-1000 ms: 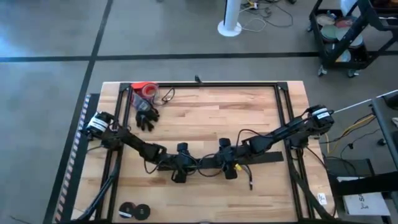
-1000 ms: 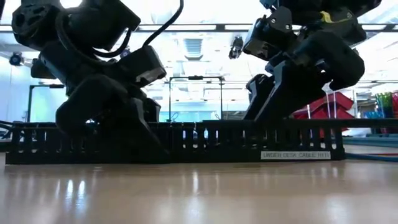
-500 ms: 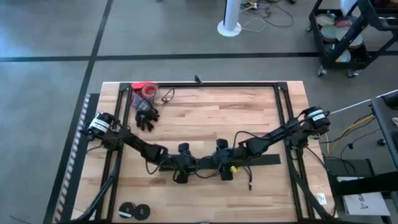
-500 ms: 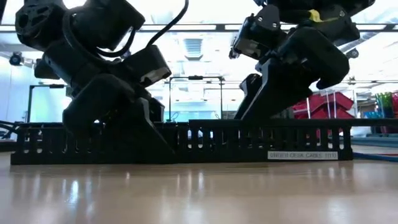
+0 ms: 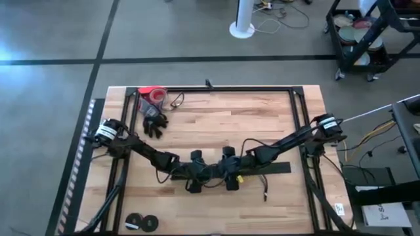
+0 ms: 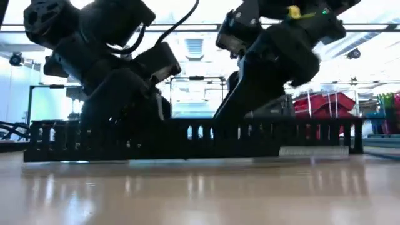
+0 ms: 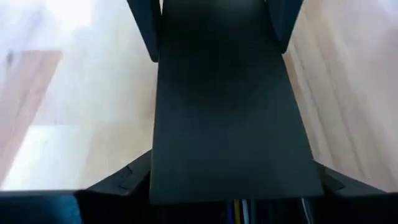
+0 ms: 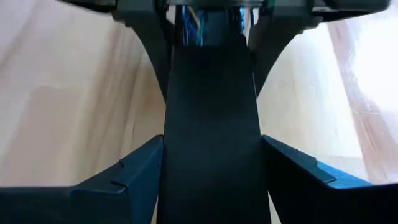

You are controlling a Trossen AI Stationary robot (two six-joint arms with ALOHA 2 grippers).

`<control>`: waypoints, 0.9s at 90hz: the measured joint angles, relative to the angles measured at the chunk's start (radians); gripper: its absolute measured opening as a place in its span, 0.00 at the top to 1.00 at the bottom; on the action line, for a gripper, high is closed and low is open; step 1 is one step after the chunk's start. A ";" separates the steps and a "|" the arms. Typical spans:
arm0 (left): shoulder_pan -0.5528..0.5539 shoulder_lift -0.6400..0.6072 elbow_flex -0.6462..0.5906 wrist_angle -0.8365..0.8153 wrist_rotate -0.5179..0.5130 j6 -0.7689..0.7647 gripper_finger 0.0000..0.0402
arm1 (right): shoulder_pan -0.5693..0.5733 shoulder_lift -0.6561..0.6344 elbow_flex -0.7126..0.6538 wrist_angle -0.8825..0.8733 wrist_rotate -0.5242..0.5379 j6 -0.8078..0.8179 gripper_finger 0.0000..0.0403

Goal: Ziptie cables
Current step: Close the black cable duct

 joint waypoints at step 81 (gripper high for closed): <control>-0.170 -0.454 -0.256 -0.335 -0.058 -0.281 0.31 | -0.014 0.045 0.027 -0.035 -0.012 0.041 0.46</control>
